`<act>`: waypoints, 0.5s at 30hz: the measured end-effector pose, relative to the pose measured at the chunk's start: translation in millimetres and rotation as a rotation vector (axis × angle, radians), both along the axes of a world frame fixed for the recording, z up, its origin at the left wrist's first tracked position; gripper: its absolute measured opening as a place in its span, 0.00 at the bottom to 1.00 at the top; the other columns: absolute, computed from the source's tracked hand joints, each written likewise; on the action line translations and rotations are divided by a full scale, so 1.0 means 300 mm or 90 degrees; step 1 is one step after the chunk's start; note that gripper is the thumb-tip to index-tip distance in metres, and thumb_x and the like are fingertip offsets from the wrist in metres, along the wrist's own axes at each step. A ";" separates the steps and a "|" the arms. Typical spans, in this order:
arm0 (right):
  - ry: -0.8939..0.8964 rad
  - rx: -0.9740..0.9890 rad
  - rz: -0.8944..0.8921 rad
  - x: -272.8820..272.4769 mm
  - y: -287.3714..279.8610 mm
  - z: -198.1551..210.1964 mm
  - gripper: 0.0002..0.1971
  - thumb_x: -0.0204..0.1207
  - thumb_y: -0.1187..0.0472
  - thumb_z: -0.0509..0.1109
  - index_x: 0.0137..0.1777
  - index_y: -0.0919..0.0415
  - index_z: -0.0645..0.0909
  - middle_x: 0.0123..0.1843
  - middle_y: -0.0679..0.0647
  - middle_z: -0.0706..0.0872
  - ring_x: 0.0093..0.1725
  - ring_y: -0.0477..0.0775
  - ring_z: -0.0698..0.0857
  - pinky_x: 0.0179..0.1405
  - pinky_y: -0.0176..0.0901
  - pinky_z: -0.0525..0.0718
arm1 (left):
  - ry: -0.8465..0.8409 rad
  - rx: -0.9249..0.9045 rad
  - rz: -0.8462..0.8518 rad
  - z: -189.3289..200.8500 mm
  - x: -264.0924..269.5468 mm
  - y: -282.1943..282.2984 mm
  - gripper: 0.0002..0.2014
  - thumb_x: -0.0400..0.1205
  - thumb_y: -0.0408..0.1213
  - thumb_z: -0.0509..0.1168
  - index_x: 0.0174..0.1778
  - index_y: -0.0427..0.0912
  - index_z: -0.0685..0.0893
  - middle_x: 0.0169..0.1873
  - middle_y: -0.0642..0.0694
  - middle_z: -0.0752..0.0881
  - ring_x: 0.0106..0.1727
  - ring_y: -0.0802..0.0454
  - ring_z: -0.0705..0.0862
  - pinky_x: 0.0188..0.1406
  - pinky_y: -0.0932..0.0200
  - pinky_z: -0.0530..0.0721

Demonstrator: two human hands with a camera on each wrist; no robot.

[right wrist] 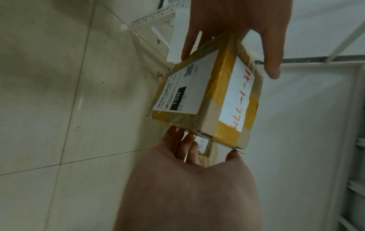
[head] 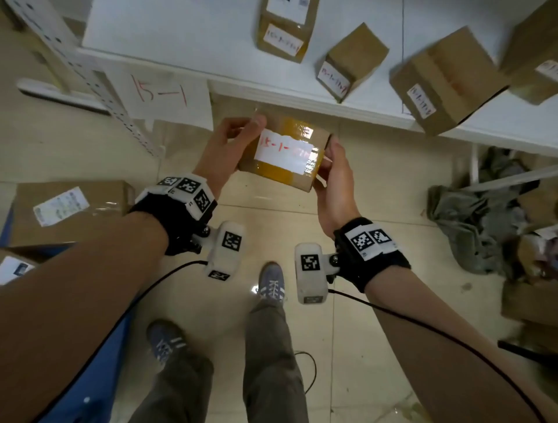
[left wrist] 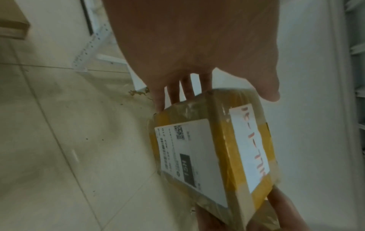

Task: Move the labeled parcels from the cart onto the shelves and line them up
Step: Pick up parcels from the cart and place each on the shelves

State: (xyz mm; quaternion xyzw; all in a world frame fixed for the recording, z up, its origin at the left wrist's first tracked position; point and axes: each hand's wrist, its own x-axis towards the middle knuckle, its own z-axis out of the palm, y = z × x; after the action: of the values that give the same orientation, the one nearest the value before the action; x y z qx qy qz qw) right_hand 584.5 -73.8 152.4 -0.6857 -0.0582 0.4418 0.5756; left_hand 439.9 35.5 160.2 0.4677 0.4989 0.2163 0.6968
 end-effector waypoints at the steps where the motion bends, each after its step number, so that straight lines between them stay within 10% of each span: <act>1: -0.005 0.013 -0.008 0.029 -0.004 0.021 0.25 0.87 0.42 0.56 0.68 0.62 0.81 0.50 0.54 0.90 0.53 0.48 0.86 0.54 0.41 0.80 | -0.004 0.023 -0.007 0.017 0.036 0.002 0.20 0.71 0.64 0.70 0.49 0.55 0.82 0.50 0.52 0.87 0.51 0.56 0.88 0.49 0.53 0.86; 6: 0.015 0.041 0.005 0.130 -0.019 0.089 0.27 0.87 0.37 0.51 0.73 0.53 0.78 0.60 0.50 0.88 0.62 0.51 0.86 0.63 0.52 0.83 | -0.022 0.099 -0.022 0.064 0.176 -0.006 0.12 0.83 0.52 0.66 0.39 0.51 0.76 0.33 0.65 0.81 0.33 0.74 0.79 0.40 0.72 0.75; 11: 0.009 0.055 0.002 0.244 -0.041 0.089 0.22 0.86 0.42 0.60 0.76 0.47 0.65 0.66 0.54 0.83 0.65 0.60 0.86 0.63 0.61 0.86 | -0.048 0.158 -0.063 0.091 0.317 -0.014 0.06 0.83 0.44 0.68 0.43 0.49 0.79 0.57 0.56 0.87 0.50 0.72 0.85 0.45 0.77 0.79; 15: 0.013 0.082 -0.071 0.352 -0.056 0.073 0.21 0.85 0.50 0.64 0.75 0.49 0.66 0.66 0.55 0.83 0.64 0.61 0.86 0.62 0.63 0.88 | -0.024 0.208 -0.098 0.098 0.448 0.002 0.10 0.85 0.48 0.64 0.49 0.46 0.85 0.56 0.52 0.87 0.47 0.73 0.82 0.43 0.80 0.76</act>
State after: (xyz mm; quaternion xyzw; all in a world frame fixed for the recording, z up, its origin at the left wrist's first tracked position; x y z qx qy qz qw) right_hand 690.3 -90.7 174.4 -0.6451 -0.0423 0.4109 0.6428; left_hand 574.3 36.1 189.5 0.6074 0.4063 0.2491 0.6356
